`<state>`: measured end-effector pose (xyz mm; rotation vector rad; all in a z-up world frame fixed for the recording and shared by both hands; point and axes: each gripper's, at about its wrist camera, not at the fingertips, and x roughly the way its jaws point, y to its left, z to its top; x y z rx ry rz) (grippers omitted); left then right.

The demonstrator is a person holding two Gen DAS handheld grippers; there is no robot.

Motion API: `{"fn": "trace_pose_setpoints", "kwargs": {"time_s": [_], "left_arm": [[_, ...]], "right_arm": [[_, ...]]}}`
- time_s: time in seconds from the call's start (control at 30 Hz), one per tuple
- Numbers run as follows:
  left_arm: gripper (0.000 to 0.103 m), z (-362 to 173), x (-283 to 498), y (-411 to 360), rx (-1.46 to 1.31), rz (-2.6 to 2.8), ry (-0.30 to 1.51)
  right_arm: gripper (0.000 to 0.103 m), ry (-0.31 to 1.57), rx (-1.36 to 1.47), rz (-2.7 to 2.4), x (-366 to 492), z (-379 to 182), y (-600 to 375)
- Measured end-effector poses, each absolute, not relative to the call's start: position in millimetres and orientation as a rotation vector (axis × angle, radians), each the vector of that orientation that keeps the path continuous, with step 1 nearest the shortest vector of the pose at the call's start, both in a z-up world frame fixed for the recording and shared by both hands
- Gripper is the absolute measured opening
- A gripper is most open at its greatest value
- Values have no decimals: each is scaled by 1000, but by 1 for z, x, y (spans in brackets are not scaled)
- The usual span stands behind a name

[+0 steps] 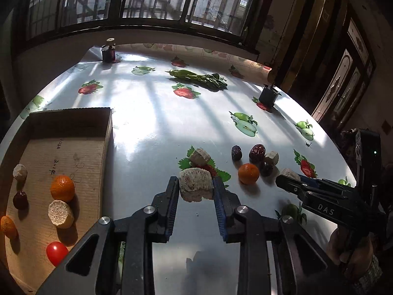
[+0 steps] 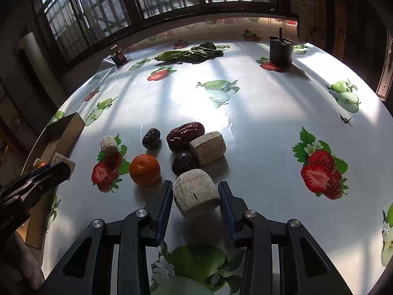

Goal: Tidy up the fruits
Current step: 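Carry both bread pieces into the tray and release them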

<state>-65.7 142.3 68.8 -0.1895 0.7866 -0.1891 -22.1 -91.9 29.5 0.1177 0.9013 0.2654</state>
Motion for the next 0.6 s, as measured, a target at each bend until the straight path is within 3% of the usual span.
{"fn": "trace_pose_setpoints", "kwargs": {"time_s": [0.27,0.6], "left_arm": [[27,82,-99,260,-211,90,765],[27,42,-126,315,-217,250,842]], "right_arm": [[41,839,67,466,-44,80,-5],[41,891,-67,704,-62,64,138]]}}
